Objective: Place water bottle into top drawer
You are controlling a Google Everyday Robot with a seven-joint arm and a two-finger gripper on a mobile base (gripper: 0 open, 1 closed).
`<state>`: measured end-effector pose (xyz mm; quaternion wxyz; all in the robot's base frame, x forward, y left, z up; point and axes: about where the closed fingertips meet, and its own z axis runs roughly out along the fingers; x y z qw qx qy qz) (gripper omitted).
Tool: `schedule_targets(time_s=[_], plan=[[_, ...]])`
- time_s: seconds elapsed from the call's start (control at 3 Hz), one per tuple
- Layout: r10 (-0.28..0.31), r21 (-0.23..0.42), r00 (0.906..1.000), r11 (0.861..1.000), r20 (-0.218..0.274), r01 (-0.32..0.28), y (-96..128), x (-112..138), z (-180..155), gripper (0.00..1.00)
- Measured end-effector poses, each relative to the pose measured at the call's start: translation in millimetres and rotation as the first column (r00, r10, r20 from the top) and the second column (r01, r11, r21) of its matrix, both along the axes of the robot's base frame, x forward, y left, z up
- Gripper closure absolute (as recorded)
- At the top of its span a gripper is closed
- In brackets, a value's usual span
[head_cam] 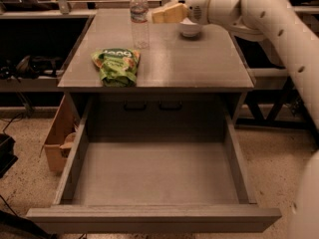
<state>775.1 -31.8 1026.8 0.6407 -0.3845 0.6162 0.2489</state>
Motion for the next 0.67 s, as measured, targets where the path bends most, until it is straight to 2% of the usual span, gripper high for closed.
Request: schedule_targets(time_s=[0.33,0.67], plan=[[-0.048,0.01,0.9988,0.999,-0.001,0.048,18.2,36.9,1.5,0.0],[-0.089,0.03,0.9947,0.995,-0.051,0.091,30.7,66.5,-16.8,0.0]])
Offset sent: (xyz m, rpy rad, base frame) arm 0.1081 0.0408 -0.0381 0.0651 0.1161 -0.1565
